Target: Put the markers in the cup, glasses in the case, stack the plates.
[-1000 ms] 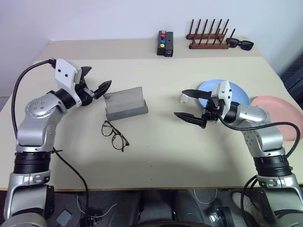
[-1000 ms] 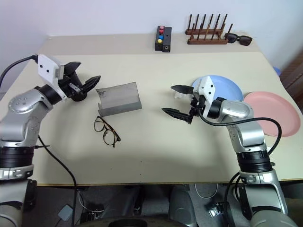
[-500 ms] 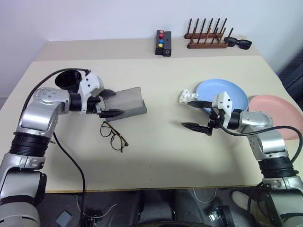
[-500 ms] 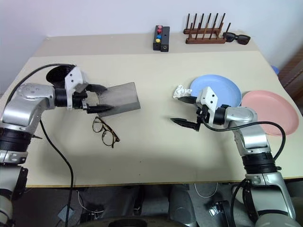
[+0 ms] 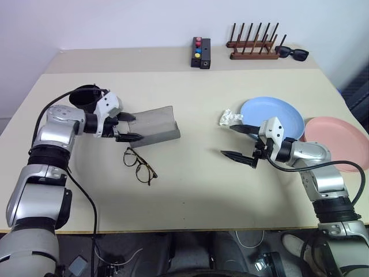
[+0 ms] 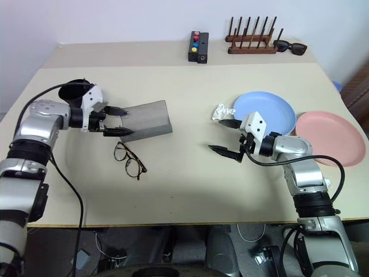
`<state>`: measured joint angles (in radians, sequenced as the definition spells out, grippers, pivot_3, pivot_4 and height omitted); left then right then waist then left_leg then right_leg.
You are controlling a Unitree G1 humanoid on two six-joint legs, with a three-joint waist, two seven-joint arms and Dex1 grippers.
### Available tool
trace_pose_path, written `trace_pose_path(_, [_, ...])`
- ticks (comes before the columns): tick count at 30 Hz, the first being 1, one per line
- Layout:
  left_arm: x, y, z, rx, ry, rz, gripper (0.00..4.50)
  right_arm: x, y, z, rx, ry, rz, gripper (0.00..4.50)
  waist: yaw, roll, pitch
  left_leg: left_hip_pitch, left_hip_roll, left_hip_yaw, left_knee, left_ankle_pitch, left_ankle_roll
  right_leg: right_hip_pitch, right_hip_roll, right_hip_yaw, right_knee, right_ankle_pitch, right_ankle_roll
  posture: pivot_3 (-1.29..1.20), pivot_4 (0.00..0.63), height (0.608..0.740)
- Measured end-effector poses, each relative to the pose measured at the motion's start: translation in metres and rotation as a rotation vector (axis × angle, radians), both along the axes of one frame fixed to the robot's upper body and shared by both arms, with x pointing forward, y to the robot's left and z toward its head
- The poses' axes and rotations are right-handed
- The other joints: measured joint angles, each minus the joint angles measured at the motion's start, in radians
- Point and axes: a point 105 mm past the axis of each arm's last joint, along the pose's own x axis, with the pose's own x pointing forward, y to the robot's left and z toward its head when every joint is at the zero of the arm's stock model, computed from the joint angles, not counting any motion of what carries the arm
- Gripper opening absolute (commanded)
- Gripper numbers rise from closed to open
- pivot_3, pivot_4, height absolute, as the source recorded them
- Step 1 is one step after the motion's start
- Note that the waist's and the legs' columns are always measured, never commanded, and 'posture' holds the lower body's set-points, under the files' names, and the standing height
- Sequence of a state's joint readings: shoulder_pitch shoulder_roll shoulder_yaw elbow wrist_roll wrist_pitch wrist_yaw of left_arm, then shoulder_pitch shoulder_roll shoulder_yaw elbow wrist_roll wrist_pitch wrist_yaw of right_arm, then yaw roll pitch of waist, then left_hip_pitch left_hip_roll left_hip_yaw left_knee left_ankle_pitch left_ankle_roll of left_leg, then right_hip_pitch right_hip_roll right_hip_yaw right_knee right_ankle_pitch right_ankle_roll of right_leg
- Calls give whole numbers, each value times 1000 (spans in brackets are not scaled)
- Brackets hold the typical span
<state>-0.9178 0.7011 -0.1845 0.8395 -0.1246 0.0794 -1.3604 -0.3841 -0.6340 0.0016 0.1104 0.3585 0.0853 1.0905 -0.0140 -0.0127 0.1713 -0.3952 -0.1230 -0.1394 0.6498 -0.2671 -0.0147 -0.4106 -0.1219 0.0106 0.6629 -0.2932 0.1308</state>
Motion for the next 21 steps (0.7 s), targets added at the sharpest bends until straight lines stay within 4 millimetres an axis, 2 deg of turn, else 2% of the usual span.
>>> trace_pose_path(8, [1, 2, 0, 60, 16, -57, 4484, -5, 8, 8, 6, -15, -8, 4500, -3, 0, 0, 0, 0, 0, 0, 0, 0, 0, 0, 0, 0, 0, 0, 0, 150, 740])
trace_pose_path(15, [-1, 8, -8, 104, 41, -70, 4484, -6, 11, 12, 11, -10, -17, 4500, -3, 0, 0, 0, 0, 0, 0, 0, 0, 0, 0, 0, 1, 0, 0, 0, 150, 740])
trace_pose_path(21, [-1, 6, -11, 135, 44, -94, 4484, -6, 12, 13, 14, -5, -28, 4500, -1, 0, 0, -1, 0, 0, 1, 0, 1, 0, 0, 0, 1, 0, 0, 0, 150, 740])
